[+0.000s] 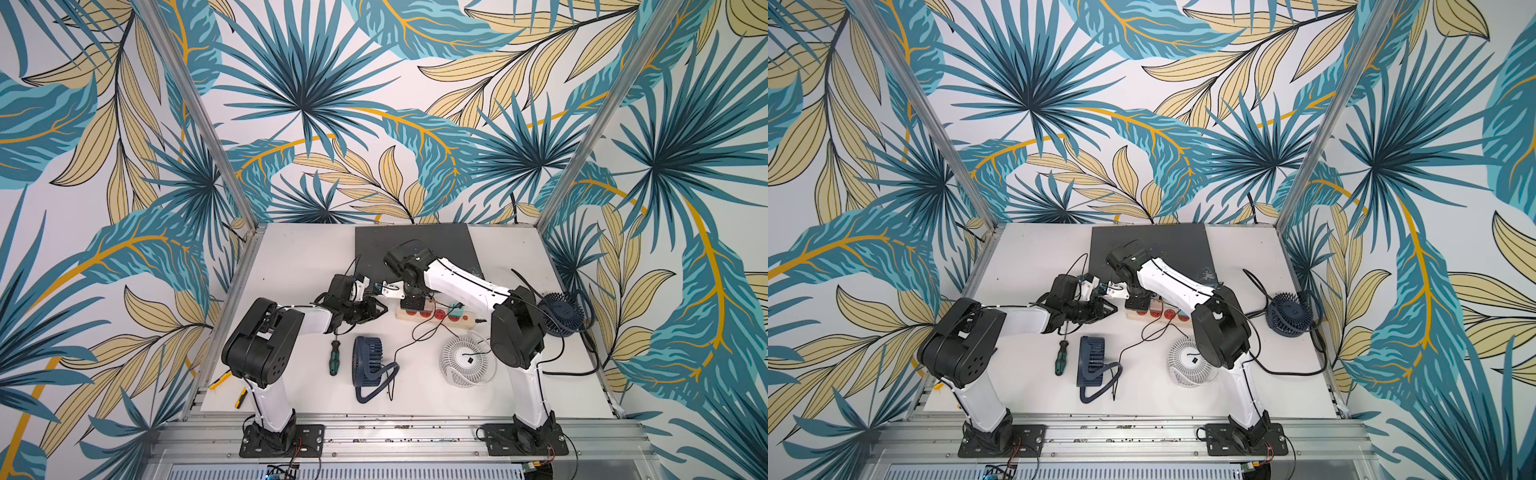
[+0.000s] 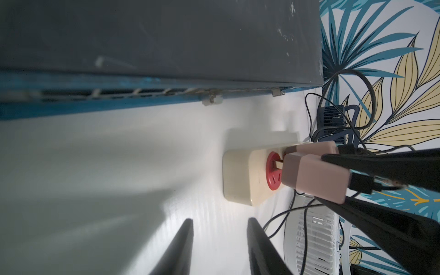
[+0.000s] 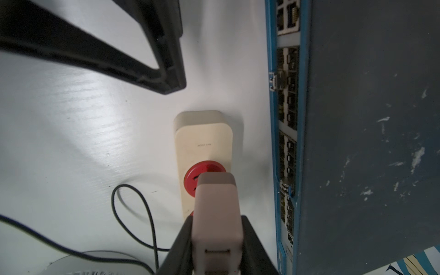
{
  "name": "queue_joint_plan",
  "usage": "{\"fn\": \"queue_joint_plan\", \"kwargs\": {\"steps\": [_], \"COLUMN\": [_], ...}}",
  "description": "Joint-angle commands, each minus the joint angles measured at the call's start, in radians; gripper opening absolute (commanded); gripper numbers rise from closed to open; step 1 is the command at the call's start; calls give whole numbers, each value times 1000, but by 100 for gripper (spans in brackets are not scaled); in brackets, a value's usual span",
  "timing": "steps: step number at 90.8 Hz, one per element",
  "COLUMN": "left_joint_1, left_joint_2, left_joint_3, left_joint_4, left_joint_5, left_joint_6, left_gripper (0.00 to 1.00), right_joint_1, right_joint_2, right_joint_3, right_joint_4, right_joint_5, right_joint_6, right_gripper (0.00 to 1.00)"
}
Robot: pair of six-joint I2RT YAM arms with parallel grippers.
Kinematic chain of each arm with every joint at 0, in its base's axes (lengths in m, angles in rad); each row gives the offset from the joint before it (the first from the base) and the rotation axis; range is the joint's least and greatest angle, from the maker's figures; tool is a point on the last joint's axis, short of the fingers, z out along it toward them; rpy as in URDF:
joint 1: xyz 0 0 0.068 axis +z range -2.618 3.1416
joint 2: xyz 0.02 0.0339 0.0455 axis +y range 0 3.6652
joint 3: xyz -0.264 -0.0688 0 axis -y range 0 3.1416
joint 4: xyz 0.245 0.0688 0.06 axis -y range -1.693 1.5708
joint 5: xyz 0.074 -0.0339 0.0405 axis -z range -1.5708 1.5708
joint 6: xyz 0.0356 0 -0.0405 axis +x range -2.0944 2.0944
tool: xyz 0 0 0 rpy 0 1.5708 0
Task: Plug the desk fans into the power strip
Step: Insert the plug into the socket.
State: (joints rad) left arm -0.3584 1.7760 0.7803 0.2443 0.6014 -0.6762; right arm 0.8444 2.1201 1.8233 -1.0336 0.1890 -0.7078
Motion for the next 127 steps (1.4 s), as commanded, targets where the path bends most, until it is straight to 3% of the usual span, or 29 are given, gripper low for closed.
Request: {"fn": "queue_joint_plan", "kwargs": {"steps": [1, 38, 79, 127], "left_joint_1": [17, 40, 52, 52], "left_joint_2": [-45, -84, -104, -119], "left_joint_3": [-21, -42, -48, -46], "left_joint_4": [1, -18, -30, -45], "left_joint_5": [-23, -20, -11, 10], "left_joint_6": [25, 35, 36, 42], "left_gripper": [41, 41, 41, 41], "right_joint_1": [-31, -47, -117, -156], "right_joint_2": [150, 223, 71, 23], "right_joint_3": [-60, -42, -251, -279], "right_joint_4": [55, 71, 159, 176], "right_joint_5": [12, -3, 0, -4], "right_joint_6": [-23, -32, 10, 11], "right_gripper": [0, 0, 0, 0]}}
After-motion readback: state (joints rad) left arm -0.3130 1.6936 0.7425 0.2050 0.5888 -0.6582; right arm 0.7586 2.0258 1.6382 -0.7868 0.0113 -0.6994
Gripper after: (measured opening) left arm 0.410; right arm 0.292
